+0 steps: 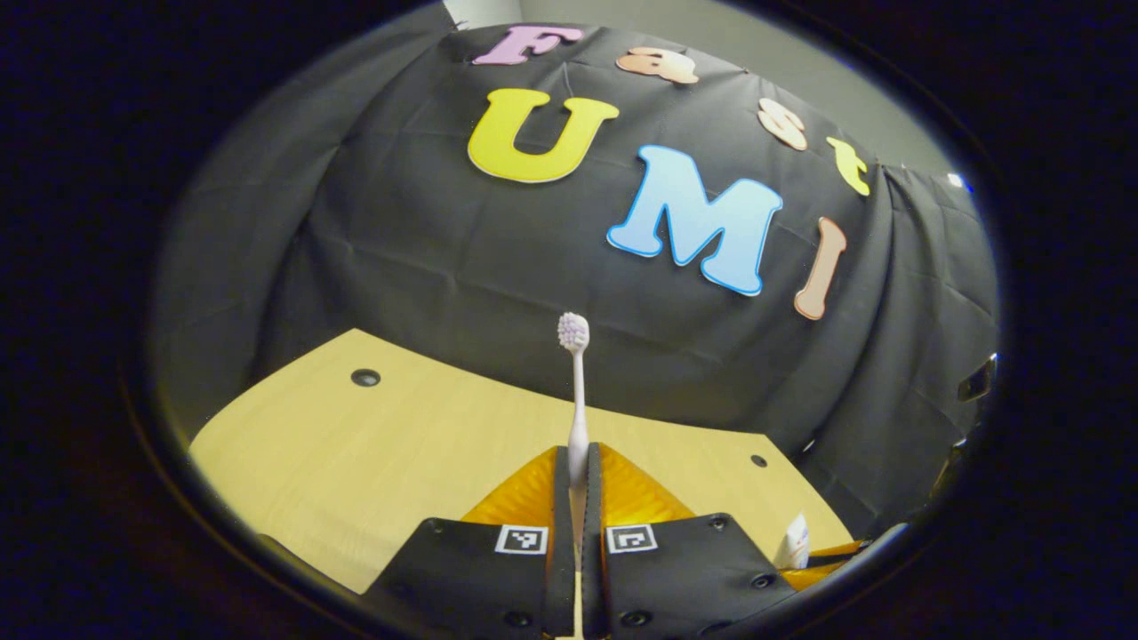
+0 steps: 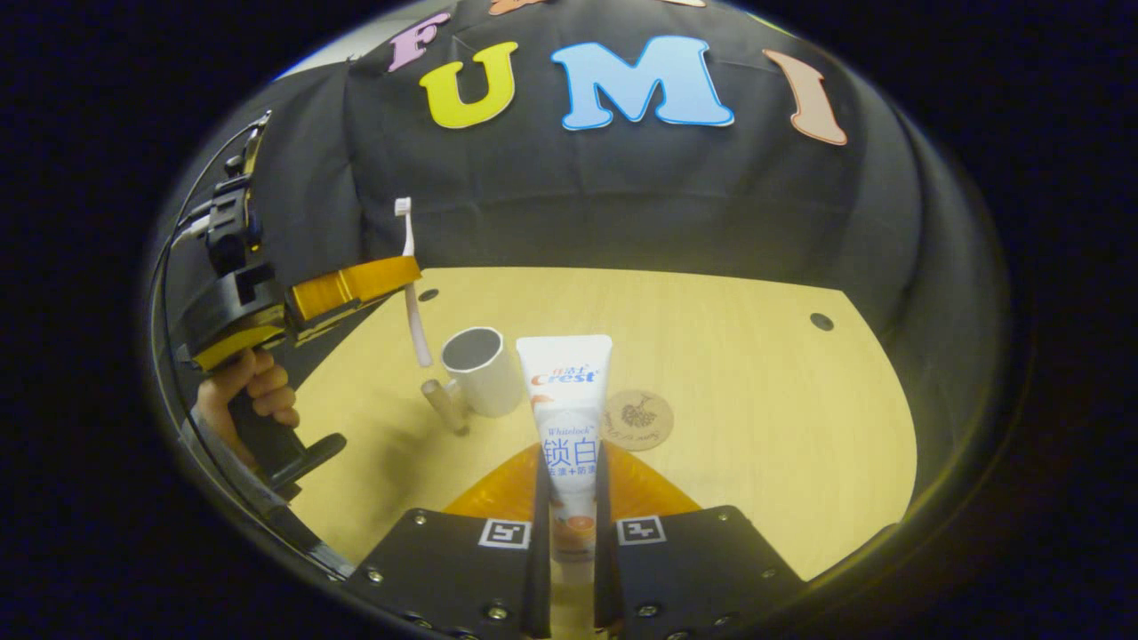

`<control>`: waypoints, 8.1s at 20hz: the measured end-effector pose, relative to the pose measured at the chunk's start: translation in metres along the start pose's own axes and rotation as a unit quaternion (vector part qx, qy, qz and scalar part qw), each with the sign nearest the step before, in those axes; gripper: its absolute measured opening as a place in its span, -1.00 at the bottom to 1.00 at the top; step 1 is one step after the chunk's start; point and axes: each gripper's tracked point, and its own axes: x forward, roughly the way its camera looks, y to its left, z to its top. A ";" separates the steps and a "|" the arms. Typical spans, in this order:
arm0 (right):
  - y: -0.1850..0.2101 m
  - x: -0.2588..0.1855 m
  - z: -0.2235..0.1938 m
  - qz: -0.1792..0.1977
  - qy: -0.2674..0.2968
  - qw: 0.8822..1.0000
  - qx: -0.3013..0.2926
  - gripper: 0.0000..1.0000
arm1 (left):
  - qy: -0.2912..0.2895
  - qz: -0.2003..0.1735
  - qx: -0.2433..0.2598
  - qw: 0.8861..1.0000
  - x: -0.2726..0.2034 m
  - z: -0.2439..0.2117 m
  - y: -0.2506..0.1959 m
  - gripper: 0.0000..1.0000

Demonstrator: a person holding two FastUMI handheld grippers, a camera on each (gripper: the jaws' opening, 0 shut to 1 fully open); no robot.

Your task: Put the toothbrush and toothpaste on the desktop into the cup, then pick up the cup and place it on the coaster on the desktop.

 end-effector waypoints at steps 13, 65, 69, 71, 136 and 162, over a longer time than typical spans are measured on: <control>0.000 0.012 -0.011 -0.004 0.029 1.000 -0.005 -0.59 | 0.024 0.002 0.037 0.999 0.067 -0.048 0.016 -0.80; 0.117 0.149 0.127 0.088 -0.129 0.986 -0.055 -0.41 | 0.122 0.064 -0.009 0.990 -0.043 -0.092 0.102 0.89; 0.112 0.139 0.127 0.075 -0.132 0.985 -0.077 0.06 | 0.124 0.061 -0.009 0.990 -0.042 -0.092 0.098 0.89; 0.111 0.140 0.124 0.073 -0.127 0.986 -0.080 0.07 | 0.124 0.059 -0.007 0.991 -0.041 -0.091 0.094 0.89; -0.131 0.033 0.060 -0.128 -0.110 0.979 0.111 0.08 | 0.399 0.062 0.167 0.900 0.045 -0.214 0.051 -0.34; -0.204 -0.021 0.028 -0.191 -0.106 0.963 0.161 0.06 | 0.432 -0.068 0.209 0.875 0.075 -0.267 -0.146 -0.34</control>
